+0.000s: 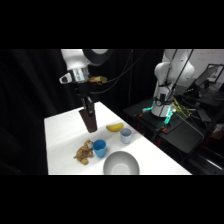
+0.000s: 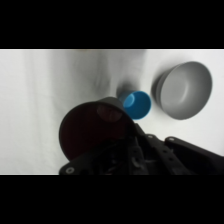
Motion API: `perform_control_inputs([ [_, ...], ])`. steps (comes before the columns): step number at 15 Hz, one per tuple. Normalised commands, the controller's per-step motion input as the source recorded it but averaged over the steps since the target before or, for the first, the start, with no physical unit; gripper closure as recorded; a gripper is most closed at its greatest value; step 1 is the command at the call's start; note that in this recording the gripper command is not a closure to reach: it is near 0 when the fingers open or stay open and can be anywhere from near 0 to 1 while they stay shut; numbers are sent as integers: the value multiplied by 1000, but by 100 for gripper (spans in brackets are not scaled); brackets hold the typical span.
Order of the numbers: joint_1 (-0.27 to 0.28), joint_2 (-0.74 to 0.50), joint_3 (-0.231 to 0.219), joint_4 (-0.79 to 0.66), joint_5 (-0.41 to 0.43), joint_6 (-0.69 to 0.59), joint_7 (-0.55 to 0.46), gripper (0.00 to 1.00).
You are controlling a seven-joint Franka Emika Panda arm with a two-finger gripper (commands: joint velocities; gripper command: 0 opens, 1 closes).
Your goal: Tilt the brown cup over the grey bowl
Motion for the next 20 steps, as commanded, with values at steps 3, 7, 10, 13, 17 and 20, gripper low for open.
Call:
perform_control_inputs([
  [3,103,-135,-123,-424,-455,608,748,18],
  [7,157,-33,-120,-244,-348,266,753,18],
  [10,96,51,-40,-93,-43,101,357,18],
  [13,51,12,-16,-52,71,121,167,18],
  [17,4,-79,7,-77,180,192,43,12],
  [20,-11,-110,18,-93,185,197,3,0],
])
